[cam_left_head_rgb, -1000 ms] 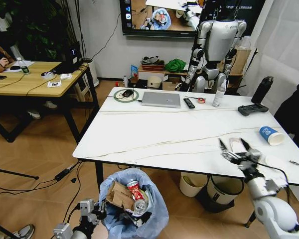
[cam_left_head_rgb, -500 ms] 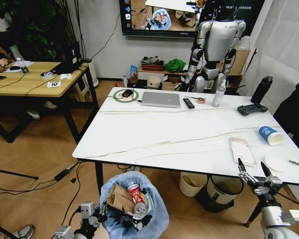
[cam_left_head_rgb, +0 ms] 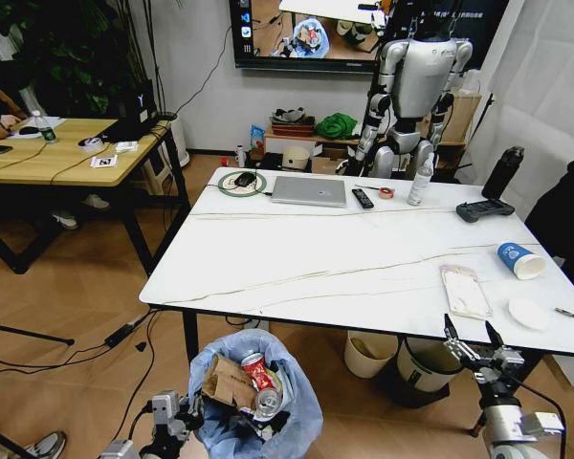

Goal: Pick up the trash bin and place the trash from the table into it.

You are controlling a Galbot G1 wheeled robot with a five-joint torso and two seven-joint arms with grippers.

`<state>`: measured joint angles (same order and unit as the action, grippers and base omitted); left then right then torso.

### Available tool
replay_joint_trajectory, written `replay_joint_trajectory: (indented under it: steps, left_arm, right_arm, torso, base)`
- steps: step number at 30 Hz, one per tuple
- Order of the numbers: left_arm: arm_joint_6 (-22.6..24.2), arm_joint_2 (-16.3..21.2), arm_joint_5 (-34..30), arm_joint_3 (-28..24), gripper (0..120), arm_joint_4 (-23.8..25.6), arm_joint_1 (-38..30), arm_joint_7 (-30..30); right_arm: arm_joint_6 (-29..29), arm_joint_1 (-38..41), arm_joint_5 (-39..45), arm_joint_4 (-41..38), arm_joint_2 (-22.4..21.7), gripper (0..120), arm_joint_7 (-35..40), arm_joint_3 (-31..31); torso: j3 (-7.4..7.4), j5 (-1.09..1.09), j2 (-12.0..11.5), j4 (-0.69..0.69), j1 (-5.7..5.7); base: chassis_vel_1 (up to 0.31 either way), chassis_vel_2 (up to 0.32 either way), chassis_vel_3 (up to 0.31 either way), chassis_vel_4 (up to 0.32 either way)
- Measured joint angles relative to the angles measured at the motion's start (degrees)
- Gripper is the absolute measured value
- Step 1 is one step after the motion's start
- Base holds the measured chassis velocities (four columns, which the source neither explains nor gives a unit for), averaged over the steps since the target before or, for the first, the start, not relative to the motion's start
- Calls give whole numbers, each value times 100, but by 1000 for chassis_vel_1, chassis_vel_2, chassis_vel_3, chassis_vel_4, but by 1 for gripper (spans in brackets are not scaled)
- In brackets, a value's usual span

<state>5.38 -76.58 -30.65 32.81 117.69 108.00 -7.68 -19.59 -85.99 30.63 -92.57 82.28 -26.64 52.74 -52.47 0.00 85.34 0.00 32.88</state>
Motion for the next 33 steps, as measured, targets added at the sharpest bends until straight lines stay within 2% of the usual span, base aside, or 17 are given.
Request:
replay_joint_trajectory:
  steps: [33]
  left_arm:
    - [-20, -105, 81, -41, 0, -23, 11, -2]
  right_arm:
    - [-96, 45, 161, 202, -66, 100, -196, 42]
  torso:
    - [0, 0, 0, -1, 0]
  base:
    - [-3, -3, 3, 2]
